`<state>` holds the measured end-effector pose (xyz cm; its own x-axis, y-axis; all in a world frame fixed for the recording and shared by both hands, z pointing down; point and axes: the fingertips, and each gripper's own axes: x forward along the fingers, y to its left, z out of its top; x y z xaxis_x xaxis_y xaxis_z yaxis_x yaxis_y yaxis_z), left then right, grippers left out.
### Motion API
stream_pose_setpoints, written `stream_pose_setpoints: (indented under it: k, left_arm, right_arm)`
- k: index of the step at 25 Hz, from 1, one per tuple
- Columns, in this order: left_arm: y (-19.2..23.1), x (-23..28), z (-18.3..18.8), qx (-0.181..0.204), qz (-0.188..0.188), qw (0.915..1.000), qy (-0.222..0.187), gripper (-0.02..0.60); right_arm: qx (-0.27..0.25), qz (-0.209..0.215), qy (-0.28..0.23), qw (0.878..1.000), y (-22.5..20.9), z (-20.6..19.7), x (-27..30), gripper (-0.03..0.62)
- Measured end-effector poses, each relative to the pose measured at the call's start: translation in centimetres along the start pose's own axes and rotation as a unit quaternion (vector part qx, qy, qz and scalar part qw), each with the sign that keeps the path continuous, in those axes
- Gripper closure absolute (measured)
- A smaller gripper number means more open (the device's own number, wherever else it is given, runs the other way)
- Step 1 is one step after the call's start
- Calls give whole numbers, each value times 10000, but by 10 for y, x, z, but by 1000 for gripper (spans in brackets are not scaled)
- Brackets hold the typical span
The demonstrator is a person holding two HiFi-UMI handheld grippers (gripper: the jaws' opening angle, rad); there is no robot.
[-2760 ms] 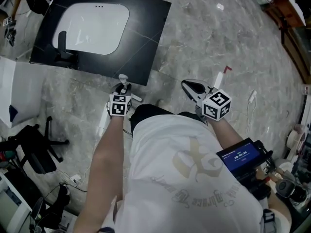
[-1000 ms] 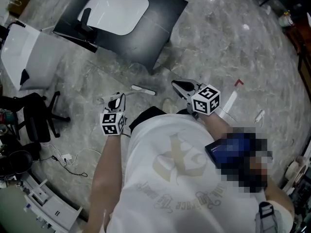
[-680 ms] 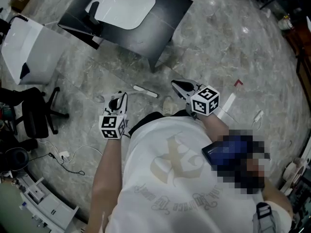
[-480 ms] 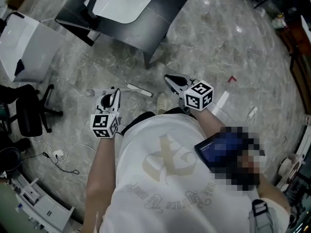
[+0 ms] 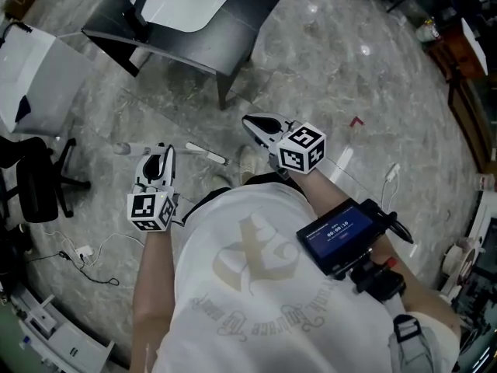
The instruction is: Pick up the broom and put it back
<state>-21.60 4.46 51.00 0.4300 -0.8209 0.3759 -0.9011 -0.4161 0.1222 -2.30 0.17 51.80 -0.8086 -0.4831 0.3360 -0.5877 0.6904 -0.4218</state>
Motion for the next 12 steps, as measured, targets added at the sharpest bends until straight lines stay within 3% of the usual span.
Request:
stream_pose_setpoints:
  k: [12]
  left_arm:
    - [-17,-53,-11,2,-23,9997,-235,488]
  right_arm:
    - [-182,5,-40,9998,34,-17,-15,577]
